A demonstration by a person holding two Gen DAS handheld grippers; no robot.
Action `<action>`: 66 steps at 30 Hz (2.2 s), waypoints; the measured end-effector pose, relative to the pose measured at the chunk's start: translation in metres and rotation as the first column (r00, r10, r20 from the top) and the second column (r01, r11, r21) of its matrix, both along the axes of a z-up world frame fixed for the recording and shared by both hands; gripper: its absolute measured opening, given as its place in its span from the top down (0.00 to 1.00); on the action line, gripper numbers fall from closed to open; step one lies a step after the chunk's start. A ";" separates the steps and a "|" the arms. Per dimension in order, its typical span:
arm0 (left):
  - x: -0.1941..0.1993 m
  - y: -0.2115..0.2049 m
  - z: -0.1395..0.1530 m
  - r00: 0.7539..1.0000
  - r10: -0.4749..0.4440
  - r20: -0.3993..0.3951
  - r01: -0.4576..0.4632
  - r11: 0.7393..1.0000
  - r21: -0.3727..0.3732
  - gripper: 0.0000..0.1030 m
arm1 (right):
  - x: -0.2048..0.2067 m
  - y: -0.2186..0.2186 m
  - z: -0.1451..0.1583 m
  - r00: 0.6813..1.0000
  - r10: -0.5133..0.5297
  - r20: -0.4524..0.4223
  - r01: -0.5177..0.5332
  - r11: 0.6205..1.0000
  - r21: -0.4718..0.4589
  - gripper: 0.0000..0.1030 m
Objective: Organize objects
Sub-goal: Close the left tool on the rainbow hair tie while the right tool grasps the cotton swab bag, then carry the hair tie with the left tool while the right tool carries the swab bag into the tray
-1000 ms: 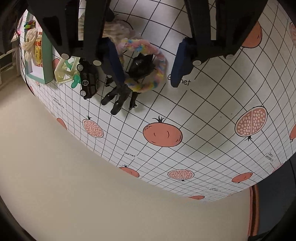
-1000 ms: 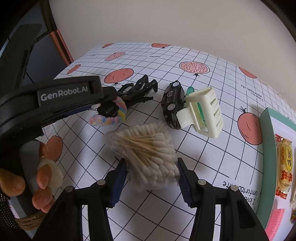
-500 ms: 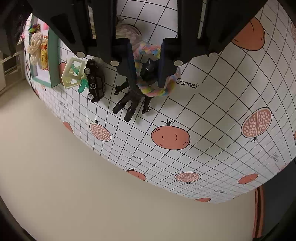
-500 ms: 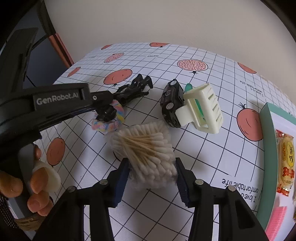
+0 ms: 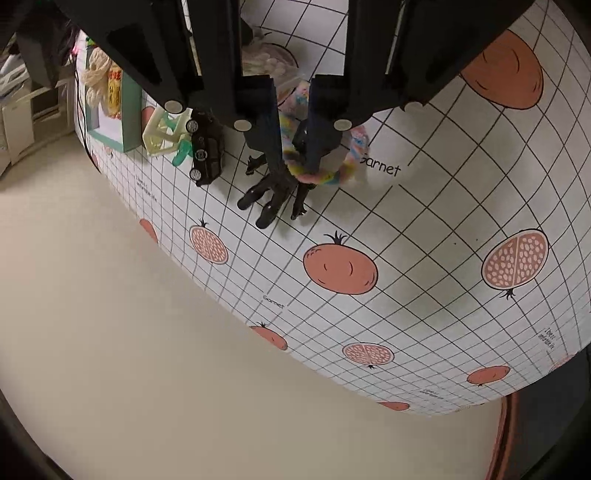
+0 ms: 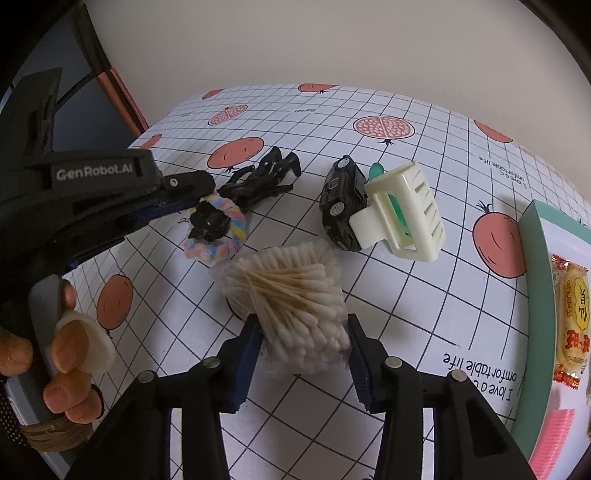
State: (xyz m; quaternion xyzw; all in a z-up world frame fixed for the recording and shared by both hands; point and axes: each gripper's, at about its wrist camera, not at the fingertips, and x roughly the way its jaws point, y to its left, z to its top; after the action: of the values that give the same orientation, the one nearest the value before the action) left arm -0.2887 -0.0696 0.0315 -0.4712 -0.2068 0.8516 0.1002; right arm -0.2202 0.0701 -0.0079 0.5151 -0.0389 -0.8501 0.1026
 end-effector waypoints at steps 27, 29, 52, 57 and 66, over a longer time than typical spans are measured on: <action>-0.001 0.021 0.003 0.999 0.018 -0.050 -0.023 0.996 -0.089 0.95 | 0.000 0.000 0.006 1.000 0.002 -0.010 -0.003 1.000 -0.029 0.65; -0.001 0.019 0.005 0.999 0.020 -0.041 -0.023 0.997 -0.076 0.95 | 0.000 0.000 0.008 1.000 0.005 -0.012 -0.006 1.000 -0.030 0.66; 0.021 0.018 0.052 0.997 0.068 -0.036 -0.071 0.995 -0.074 0.95 | 0.015 0.038 0.059 0.995 -0.049 -0.086 0.043 0.996 -0.073 0.70; 0.029 0.025 0.062 0.997 0.060 -0.044 -0.063 0.995 -0.079 0.95 | 0.020 0.053 0.071 0.992 -0.073 -0.102 0.066 0.995 -0.071 0.70; 0.040 0.051 0.079 0.997 0.032 -0.071 -0.038 0.996 -0.086 0.95 | 0.036 0.085 0.087 0.986 -0.111 -0.124 0.103 0.992 -0.068 0.70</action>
State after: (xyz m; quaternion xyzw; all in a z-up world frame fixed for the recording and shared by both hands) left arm -0.2488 -0.0186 0.1103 -0.4414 -0.1742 0.8773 0.0717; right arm -0.1845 0.1548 0.0796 0.4535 -0.0862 -0.8839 0.0748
